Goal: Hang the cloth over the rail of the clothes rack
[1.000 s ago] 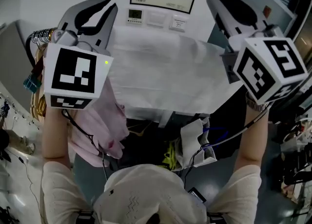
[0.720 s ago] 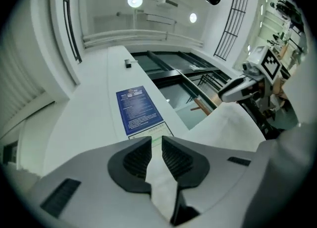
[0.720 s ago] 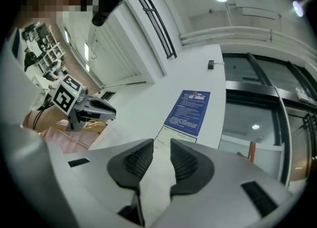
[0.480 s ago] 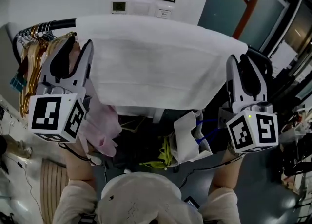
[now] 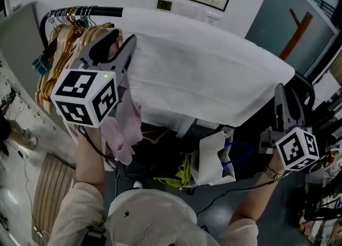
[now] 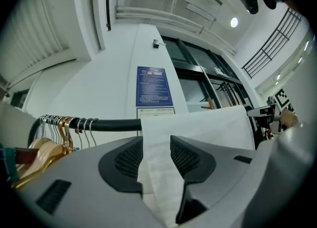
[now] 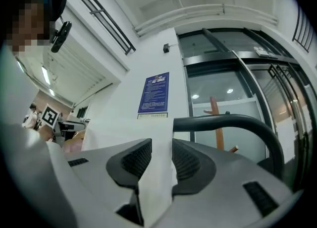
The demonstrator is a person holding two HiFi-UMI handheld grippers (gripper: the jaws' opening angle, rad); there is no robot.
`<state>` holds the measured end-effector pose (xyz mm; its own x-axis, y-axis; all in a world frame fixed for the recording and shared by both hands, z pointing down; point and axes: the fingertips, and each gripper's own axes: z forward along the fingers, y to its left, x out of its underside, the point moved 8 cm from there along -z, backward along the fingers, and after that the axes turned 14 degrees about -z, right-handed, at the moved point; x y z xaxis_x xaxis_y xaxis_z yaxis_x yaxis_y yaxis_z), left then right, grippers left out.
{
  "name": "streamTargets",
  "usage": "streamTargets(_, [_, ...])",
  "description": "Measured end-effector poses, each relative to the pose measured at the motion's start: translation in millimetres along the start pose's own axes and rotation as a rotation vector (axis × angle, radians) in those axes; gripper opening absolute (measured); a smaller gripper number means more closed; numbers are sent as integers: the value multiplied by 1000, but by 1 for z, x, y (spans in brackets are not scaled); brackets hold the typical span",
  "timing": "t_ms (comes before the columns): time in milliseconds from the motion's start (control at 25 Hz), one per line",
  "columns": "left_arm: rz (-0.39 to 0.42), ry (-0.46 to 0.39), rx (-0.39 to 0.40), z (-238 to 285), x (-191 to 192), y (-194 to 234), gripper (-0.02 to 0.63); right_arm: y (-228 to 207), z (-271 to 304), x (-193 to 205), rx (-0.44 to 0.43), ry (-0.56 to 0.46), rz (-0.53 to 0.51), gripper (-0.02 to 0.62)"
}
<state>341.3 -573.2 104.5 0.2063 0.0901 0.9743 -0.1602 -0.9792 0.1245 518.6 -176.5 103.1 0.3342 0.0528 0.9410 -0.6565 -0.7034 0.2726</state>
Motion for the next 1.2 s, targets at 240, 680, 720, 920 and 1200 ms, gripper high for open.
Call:
streamTargets(240, [-207, 30, 53, 19, 6, 26, 158, -2, 10, 0, -60, -18, 46, 117])
streamTargets(680, [-67, -8, 89, 25, -5, 13, 20, 9, -3, -16, 31, -44, -53, 21])
streamTargets(720, [-52, -16, 90, 24, -10, 13, 20, 10, -3, -21, 33, -59, -70, 21])
streamTargets(920, [-39, -33, 87, 26, -29, 22, 20, 19, 2, -28, 8, -76, -81, 21])
streamTargets(1200, [-36, -60, 64, 22, -20, 27, 20, 19, 10, -7, 5, -54, -10, 23])
